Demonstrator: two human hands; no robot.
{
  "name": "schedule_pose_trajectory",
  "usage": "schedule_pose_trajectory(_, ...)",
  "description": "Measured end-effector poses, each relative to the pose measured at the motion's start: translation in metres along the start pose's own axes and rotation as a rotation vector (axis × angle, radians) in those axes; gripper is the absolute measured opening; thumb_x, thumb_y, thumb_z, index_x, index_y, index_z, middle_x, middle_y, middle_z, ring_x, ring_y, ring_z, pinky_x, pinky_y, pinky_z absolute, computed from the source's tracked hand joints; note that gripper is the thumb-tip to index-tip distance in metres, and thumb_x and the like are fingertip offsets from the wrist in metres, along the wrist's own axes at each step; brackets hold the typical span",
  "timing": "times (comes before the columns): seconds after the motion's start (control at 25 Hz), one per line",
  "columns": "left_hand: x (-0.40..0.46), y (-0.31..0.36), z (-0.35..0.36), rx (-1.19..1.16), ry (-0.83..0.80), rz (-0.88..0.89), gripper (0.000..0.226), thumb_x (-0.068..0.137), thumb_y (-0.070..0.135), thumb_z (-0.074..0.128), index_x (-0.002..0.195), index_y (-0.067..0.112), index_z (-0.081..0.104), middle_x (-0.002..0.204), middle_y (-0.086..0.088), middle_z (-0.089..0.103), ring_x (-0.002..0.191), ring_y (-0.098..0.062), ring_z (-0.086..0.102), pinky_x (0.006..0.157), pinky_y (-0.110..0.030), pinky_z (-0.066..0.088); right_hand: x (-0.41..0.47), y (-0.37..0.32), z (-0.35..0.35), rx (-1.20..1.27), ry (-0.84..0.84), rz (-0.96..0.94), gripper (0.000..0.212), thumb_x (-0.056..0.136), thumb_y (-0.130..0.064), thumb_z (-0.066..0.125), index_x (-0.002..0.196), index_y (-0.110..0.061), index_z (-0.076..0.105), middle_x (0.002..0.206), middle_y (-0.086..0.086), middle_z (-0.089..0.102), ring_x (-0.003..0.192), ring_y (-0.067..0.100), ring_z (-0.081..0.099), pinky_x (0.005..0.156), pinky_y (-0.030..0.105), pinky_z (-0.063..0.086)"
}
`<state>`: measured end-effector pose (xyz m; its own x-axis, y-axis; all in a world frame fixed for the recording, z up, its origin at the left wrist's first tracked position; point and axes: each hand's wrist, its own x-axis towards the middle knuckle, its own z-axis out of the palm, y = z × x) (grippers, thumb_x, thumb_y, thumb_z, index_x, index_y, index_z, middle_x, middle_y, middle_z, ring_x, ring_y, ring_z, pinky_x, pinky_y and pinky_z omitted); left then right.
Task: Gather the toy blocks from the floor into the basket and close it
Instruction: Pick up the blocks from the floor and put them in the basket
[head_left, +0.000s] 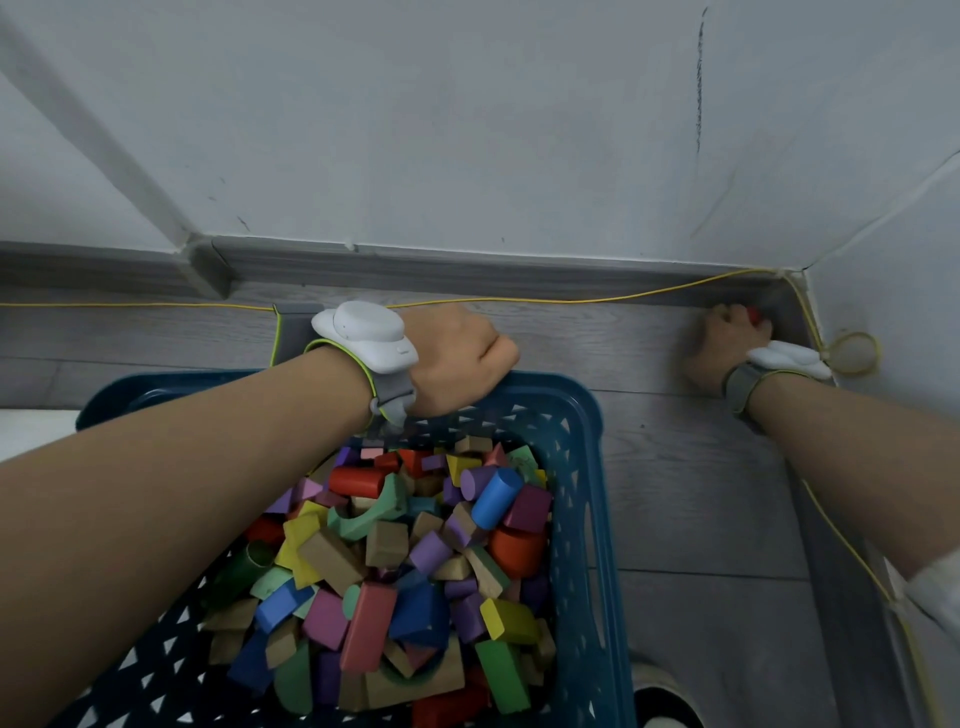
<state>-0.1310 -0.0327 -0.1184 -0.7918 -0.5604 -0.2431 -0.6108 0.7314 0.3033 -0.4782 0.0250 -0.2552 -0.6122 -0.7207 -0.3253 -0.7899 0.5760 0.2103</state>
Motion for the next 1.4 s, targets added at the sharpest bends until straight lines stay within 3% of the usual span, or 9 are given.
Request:
schedule_pose_trajectory(0.28,0.001,-0.002,0.001,-0.018,0.004,-0.003,0.047,0.098,0.036,0.026,0.072,0.008,0.053,0.064,-0.006,0.052,0.062,-0.024,0.050,0.057,-0.033,0.039,-0.010,-0.004,-0.004,0.075,0.061,-0.129,0.060,0.061,-0.042,0.049,0.117,-0.021,0.050,0.122,0.012,0.050,0.112,0.041,0.045,0.097,0.045,0.036)
schedule_pose_trajectory(0.48,0.000,-0.002,0.001,-0.004,-0.001,0.000,0.047,0.097,0.037,0.024,0.075,0.009,0.055,0.067,-0.006,0.053,0.065,-0.024,0.052,0.060,-0.035,0.042,-0.013,-0.002,-0.013,0.042,0.168,-0.139,0.054,0.073,-0.033,0.066,0.122,-0.019,0.046,0.126,0.013,0.046,0.114,0.040,0.043,0.088,0.047,0.044)
schedule_pose_trajectory(0.6,0.001,-0.001,0.001,-0.002,-0.007,0.002,0.047,0.098,0.037,0.025,0.077,0.010,0.056,0.069,-0.007,0.055,0.067,-0.024,0.052,0.062,-0.036,0.043,-0.004,0.002,-0.013,0.192,0.120,-0.112,0.055,0.075,-0.024,0.069,0.124,-0.015,0.047,0.128,0.015,0.042,0.109,0.044,0.051,0.089,0.046,0.045)
schedule_pose_trajectory(0.72,0.001,-0.001,0.001,-0.001,-0.007,0.004,0.047,0.098,0.037,0.025,0.077,0.010,0.057,0.069,-0.007,0.056,0.067,-0.025,0.053,0.063,-0.037,0.045,0.001,0.001,-0.009,0.302,0.181,-0.166,0.041,0.078,-0.012,0.064,0.117,-0.014,0.054,0.122,0.015,0.047,0.099,0.042,0.059,0.087,0.041,0.047)
schedule_pose_trajectory(0.92,0.001,-0.002,0.003,0.033,0.013,-0.002,0.051,0.095,0.041,0.023,0.078,0.008,0.058,0.068,-0.006,0.056,0.067,-0.027,0.054,0.059,-0.035,0.043,-0.006,-0.015,-0.005,0.298,0.170,-0.222,0.030,0.081,-0.004,0.060,0.110,-0.009,0.059,0.113,0.017,0.060,0.105,0.038,0.059,0.080,0.031,0.041)
schedule_pose_trajectory(1.08,-0.004,-0.001,0.002,0.059,0.030,0.002,0.046,0.097,0.038,0.025,0.079,0.011,0.058,0.070,-0.007,0.058,0.069,-0.028,0.056,0.064,-0.039,0.048,-0.024,-0.043,-0.010,0.600,0.170,-0.283,0.020,0.081,-0.008,0.065,0.100,-0.012,0.065,0.102,0.013,0.070,0.098,0.033,0.063,0.081,0.031,0.044)
schedule_pose_trajectory(1.2,-0.008,-0.002,-0.001,-0.030,0.013,-0.039,0.048,0.094,0.043,0.021,0.084,0.013,0.057,0.078,-0.007,0.060,0.076,-0.029,0.056,0.071,-0.041,0.048,-0.054,-0.080,-0.052,1.140,-0.054,-0.294,0.028,0.074,-0.008,0.074,0.094,-0.025,0.064,0.094,0.015,0.067,0.069,0.024,0.057,0.066,0.032,0.045)
schedule_pose_trajectory(1.28,-0.016,-0.016,-0.008,-0.148,-0.012,-0.126,0.047,0.095,0.041,0.023,0.083,0.013,0.059,0.084,-0.007,0.063,0.080,-0.028,0.056,0.074,-0.038,0.046,-0.087,-0.101,-0.097,1.454,-0.181,-0.398,0.030,0.078,0.000,0.071,0.099,-0.021,0.063,0.084,0.013,0.063,0.057,0.021,0.050,0.052,0.030,0.039)
schedule_pose_trajectory(1.4,-0.038,-0.052,-0.025,-0.098,-0.012,-0.228,0.050,0.089,0.047,0.019,0.070,0.018,0.055,0.078,-0.005,0.062,0.077,-0.027,0.056,0.074,-0.037,0.043,-0.140,-0.113,-0.164,1.541,-0.336,-0.675,0.030,0.083,-0.001,0.067,0.108,-0.016,0.063,0.090,0.015,0.062,0.060,0.021,0.050,0.048,0.026,0.036)
